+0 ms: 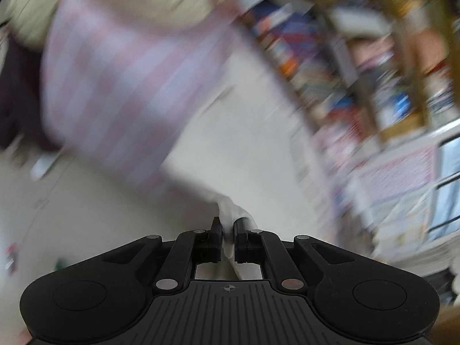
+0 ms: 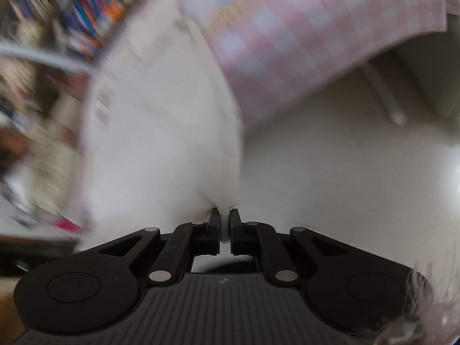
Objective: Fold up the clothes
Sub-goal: 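Grasp the hem with the right gripper while the left gripper grasps the hem too, then lift the hem with both grippers and fold it toward the collar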
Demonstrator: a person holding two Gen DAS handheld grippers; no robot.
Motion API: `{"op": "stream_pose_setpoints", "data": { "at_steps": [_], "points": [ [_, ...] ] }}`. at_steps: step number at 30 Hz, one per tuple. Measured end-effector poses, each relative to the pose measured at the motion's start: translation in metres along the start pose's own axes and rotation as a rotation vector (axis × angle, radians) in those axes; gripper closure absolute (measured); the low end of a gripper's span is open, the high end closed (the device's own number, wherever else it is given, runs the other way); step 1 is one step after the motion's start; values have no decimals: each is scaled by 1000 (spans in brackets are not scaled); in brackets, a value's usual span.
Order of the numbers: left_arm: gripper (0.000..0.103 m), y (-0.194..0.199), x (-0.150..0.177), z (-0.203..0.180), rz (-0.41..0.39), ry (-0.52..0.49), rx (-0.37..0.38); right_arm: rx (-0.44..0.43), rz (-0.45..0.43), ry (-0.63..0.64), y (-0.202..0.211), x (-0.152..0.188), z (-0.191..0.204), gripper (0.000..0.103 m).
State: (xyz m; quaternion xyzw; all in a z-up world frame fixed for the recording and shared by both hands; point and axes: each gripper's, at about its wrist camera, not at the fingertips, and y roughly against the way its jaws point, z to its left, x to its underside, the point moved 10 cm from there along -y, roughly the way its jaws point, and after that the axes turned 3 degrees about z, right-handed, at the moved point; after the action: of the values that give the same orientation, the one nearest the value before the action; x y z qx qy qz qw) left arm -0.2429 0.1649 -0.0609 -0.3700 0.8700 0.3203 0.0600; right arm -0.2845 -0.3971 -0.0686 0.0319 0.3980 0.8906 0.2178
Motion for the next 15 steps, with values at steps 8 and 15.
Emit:
{"op": "stream_pose_setpoints", "data": {
  "at_steps": [8, 15],
  "points": [
    [97, -14, -106, -72, -288, 33, 227, -396, -361, -6, 44, -114, 80, 97],
    [97, -67, -179, -92, -372, 145, 306, -433, -480, 27, 29, -198, 140, 97]
  ]
}}
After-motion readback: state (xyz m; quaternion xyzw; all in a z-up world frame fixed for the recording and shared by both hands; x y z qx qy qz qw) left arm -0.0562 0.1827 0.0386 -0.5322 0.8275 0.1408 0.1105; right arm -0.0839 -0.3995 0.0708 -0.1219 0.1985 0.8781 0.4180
